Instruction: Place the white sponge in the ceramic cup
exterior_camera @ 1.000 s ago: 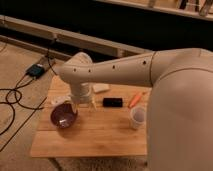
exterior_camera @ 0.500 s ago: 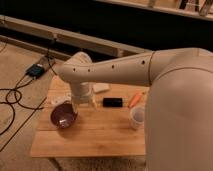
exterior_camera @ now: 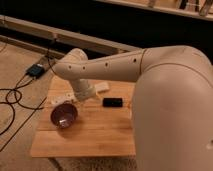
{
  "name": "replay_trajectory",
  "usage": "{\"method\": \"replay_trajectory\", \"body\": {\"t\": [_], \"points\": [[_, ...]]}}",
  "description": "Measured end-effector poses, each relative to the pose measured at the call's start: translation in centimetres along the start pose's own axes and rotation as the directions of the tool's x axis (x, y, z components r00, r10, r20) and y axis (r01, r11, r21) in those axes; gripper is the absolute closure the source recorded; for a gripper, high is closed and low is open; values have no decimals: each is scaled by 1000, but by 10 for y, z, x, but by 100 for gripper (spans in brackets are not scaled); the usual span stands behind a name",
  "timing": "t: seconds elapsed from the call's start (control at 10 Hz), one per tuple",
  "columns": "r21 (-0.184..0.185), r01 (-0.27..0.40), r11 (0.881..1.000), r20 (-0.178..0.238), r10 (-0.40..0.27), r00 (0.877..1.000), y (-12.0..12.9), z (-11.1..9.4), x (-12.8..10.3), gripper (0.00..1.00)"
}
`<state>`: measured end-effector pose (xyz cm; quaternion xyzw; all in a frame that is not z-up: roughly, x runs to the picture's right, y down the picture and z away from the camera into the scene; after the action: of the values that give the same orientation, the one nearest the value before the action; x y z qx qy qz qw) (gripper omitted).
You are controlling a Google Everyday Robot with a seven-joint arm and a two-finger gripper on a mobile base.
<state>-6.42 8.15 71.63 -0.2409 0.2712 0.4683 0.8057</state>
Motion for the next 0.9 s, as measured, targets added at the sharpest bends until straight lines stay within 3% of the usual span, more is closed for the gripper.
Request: {"method": "replay_trajectory", "body": {"t": [0.3,0.5,0.6,0.7,0.9], "points": [[85,136,987,8,-137,991,-22,5,-19,35],[125,236,964,2,-238,971,-32,11,-39,35],[127,267,955,-3,-268,963,-34,14,-45,35],[125,303,945,-12,-304,952,-38,16,-50,35],[113,423,899,-50,-420,906,-57,24,-62,35]]}}
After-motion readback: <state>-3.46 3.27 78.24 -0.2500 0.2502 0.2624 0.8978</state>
